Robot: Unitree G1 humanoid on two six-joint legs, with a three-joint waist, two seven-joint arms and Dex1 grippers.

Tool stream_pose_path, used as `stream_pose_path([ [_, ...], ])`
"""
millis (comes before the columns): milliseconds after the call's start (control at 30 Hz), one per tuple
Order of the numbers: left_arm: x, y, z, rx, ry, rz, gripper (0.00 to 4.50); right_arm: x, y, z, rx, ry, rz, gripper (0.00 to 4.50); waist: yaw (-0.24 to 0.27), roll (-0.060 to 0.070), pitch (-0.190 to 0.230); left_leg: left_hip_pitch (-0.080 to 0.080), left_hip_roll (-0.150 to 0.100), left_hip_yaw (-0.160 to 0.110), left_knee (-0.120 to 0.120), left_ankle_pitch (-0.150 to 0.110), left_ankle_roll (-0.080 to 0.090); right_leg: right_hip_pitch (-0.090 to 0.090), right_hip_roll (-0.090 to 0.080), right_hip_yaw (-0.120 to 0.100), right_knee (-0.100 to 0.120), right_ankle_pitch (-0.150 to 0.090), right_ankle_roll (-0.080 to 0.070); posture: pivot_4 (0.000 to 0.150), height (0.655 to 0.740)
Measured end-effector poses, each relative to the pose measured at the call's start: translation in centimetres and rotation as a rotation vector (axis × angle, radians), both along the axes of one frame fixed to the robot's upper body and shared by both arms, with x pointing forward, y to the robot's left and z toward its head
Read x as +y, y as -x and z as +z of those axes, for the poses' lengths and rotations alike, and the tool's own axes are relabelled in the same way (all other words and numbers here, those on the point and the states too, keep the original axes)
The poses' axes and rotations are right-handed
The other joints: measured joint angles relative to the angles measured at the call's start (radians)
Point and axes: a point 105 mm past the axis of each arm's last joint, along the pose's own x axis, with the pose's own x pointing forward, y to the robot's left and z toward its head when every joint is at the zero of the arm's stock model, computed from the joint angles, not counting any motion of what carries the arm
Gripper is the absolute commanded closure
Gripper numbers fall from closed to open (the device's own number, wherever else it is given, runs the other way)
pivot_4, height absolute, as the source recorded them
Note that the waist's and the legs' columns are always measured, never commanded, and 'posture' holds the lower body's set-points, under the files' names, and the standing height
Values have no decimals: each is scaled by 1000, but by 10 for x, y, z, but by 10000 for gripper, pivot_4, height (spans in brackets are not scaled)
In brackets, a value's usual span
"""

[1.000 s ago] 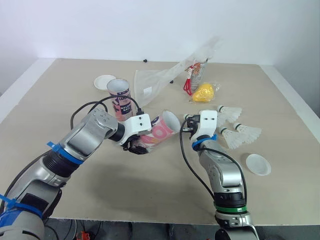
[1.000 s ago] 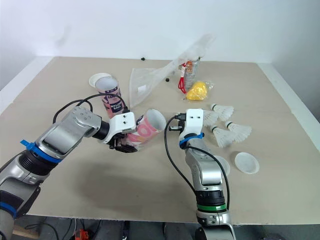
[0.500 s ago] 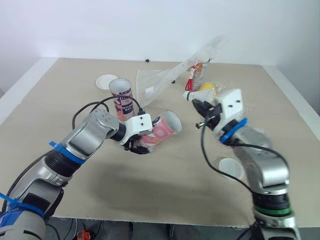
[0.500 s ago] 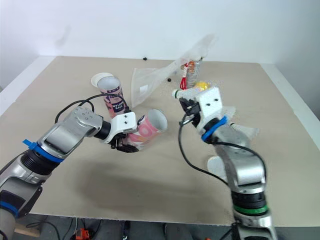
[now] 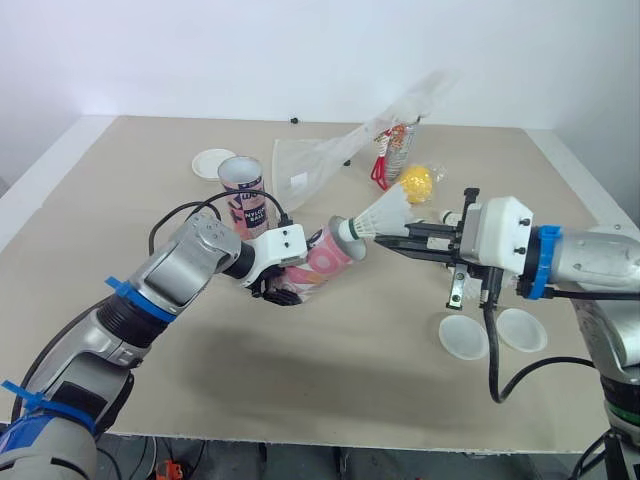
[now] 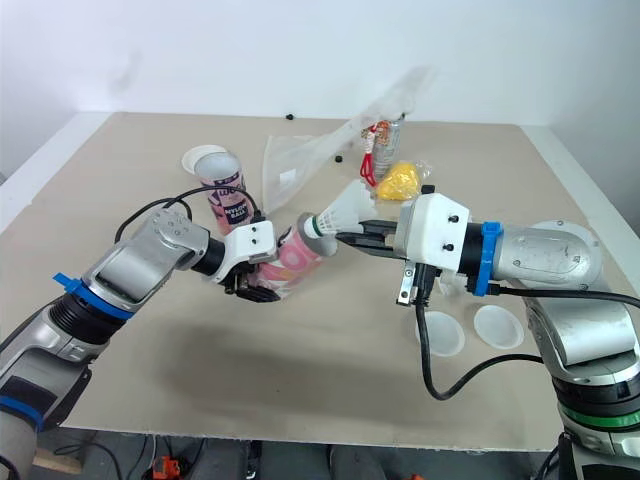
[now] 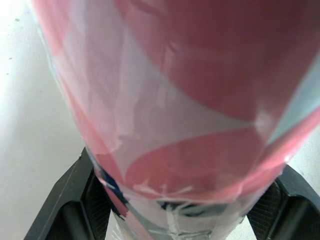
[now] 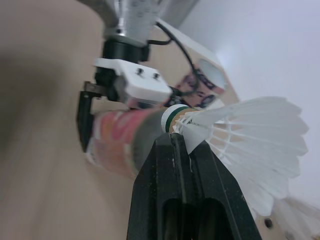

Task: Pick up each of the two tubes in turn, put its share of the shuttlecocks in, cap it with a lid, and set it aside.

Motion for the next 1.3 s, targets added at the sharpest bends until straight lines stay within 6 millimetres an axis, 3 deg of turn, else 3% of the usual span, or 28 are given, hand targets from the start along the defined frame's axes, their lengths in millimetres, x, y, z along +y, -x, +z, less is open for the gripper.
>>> stream_pose_path([
  [233,-1,1,1,-2,-1,-2,14004,4,-12,-17,-18,80,4,43520,0,0,0,0,0,0,0,0,0,0,0,0,0,0,0,1500,7400],
  [500,-2,2,2,-10,-5,-5,14004,10,-19,-18,-51,130,38,43520,1,0,0,0,0,0,0,0,0,-1,0,0,0,0,0,1500,7400],
  [567,-2,2,2,-11,-5,-8,14004,11,-19,-18,-50,142,52,37505,1,0,0,0,0,0,0,0,0,-1,0,0,0,0,0,1500,7400],
  [633,-4,4,1,-17,1,-43,14004,13,-17,-21,-33,156,76,34273,1,0,1,0,0,0,-1,0,0,-1,0,0,0,0,-1,1500,7400],
  [733,-5,7,0,-27,5,-83,14004,13,-15,-21,-19,154,97,23546,1,0,1,0,0,0,-1,0,0,-1,0,0,0,0,-2,1500,7400],
  [867,-5,5,-2,-39,1,-105,14004,7,-9,-10,3,115,114,3743,1,0,1,0,0,0,0,0,0,0,0,0,0,0,-1,1500,7400],
  [900,-5,5,-2,-40,1,-107,14004,7,-7,-8,7,99,116,1765,1,0,1,0,0,0,0,0,0,0,0,0,0,0,-1,1500,7400],
  [1033,-6,4,-2,-46,1,-116,14004,-2,-5,-2,53,14,79,1765,4,0,1,0,0,-1,1,0,0,1,0,-1,0,0,-1,1500,7400],
  [1067,-7,3,-2,-47,1,-120,14004,-10,-5,3,86,-57,30,1765,4,0,1,0,0,-1,1,0,0,1,0,-1,0,0,-1,1500,7400],
  [1100,-8,3,-2,-52,-1,-130,14004,-32,-5,4,158,-192,-86,1765,7,-1,1,-1,0,-2,1,0,0,2,0,-2,0,0,-1,1500,7400],
  [1167,-8,2,-2,-54,-3,-133,14004,-38,-6,3,185,-229,-120,1765,6,-1,1,-1,-1,-2,2,0,0,2,0,-1,0,1,-1,1500,7400],
  [1200,-10,2,-2,-82,-16,-164,14004,-66,-2,-11,276,-377,-298,1765,13,-2,0,-1,-1,-5,1,0,0,4,1,-3,0,0,-3,1500,7400],
  [1300,-10,2,-2,-108,-29,-197,14004,-106,1,-52,431,-517,-585,1765,19,-2,-1,-1,-2,-6,1,0,0,4,0,-4,0,-1,-4,1500,7400],
])
